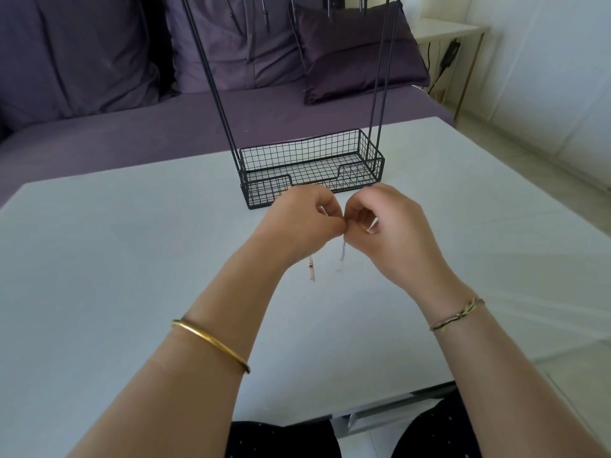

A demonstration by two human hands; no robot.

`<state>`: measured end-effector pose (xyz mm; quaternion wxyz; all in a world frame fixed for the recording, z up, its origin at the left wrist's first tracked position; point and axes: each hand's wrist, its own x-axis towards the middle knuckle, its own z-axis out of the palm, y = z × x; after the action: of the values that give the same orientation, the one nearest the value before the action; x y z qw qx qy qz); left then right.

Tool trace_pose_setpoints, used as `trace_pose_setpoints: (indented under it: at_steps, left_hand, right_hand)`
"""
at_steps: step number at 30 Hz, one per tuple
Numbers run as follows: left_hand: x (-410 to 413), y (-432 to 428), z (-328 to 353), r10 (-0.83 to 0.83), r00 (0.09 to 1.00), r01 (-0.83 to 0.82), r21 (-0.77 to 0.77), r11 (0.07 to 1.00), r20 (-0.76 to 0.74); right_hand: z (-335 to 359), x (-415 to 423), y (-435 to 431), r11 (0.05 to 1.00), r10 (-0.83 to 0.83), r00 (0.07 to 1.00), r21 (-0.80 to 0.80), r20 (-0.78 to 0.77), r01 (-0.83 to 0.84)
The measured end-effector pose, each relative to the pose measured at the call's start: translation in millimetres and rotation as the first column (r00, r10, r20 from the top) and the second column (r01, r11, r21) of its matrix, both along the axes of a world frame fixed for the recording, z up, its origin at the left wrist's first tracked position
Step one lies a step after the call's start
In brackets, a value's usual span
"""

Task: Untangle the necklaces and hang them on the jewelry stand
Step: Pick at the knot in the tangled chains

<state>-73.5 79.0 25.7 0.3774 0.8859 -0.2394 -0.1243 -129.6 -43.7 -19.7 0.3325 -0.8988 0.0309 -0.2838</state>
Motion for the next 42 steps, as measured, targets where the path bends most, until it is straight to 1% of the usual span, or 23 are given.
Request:
trace_pose_setpoints:
  at_steps: [3, 5, 7, 9, 12, 15, 17, 19, 21, 24, 30, 36, 42]
  left_hand:
    - [-0.8, -1.2, 0.8, 0.020, 1.000, -0.021, -0.045, 0.999, -0.015]
    - [-0.8, -2.1, 0.8, 0.039, 0.997, -0.046, -0.110, 0.993, -0.064]
    - [0.8, -2.6, 0.6, 0.056, 0.989, -0.078, -0.164, 0.983, -0.137]
    - [3.6, -1.7, 1.4, 0.051, 0.965, -0.103, -0.194, 0.976, -0.258]
    - [6.9, 1.1, 3.6, 0.000, 0.903, -0.095, -0.198, 0.976, -0.430]
    - [7.8, 3.1, 5.6, -0.029, 0.856, -0.076, -0.182, 0.980, -0.516]
    - [7.6, 3.6, 6.5, -0.024, 0.834, -0.104, -0.199, 0.975, -0.551]
    - [8.5, 5.1, 7.0, -0.003, 0.828, -0.146, -0.222, 0.964, -0.560]
    - [9.5, 6.2, 6.5, 0.005, 0.828, -0.164, -0.234, 0.958, -0.561]
    - [10.1, 6.2, 6.0, 0.012, 0.832, -0.175, -0.241, 0.955, -0.555]
    - [8.9, 5.6, 6.2, 0.005, 0.846, -0.162, -0.247, 0.955, -0.533]
    - [9.4, 5.9, 5.4, 0.011, 0.858, -0.155, -0.238, 0.959, -0.514]
    - [8.6, 3.7, 4.6, 0.016, 0.867, -0.157, -0.242, 0.957, -0.497]
  right_hand:
    - [2.3, -0.8, 1.9, 0.998, 0.018, 1.000, 0.068, -0.005, -0.018]
    - [3.8, -0.3, 1.6, 0.986, 0.032, 0.999, 0.164, -0.010, -0.030]
    - [5.2, 0.0, 0.5, 0.966, 0.060, 0.998, 0.252, 0.009, -0.060]
    - [5.9, -0.3, -0.4, 0.954, 0.070, 0.997, 0.288, 0.042, -0.079]
    - [3.7, -0.6, -0.8, 0.967, 0.046, 0.997, 0.249, 0.059, -0.059]
    - [0.6, -0.3, -3.0, 0.987, -0.005, 0.998, 0.158, 0.061, -0.005]
    - [1.1, -1.1, -7.4, 0.990, -0.056, 0.996, 0.136, 0.070, 0.047]
    - [3.9, -3.6, -10.1, 0.973, -0.059, 0.995, 0.227, 0.081, 0.039]
    - [6.9, -7.1, -8.8, 0.942, -0.026, 0.997, 0.336, 0.079, -0.002]
    - [9.2, -9.5, -2.5, 0.918, 0.020, 0.997, 0.393, 0.076, -0.049]
    - [10.2, -8.0, 3.9, 0.943, 0.013, 0.999, 0.331, 0.038, -0.025]
    - [9.1, -6.4, 4.1, 0.986, -0.040, 0.999, 0.164, 0.009, 0.038]
    - [6.3, -4.3, 6.9, 0.998, -0.070, 0.996, 0.007, 0.061, 0.070]
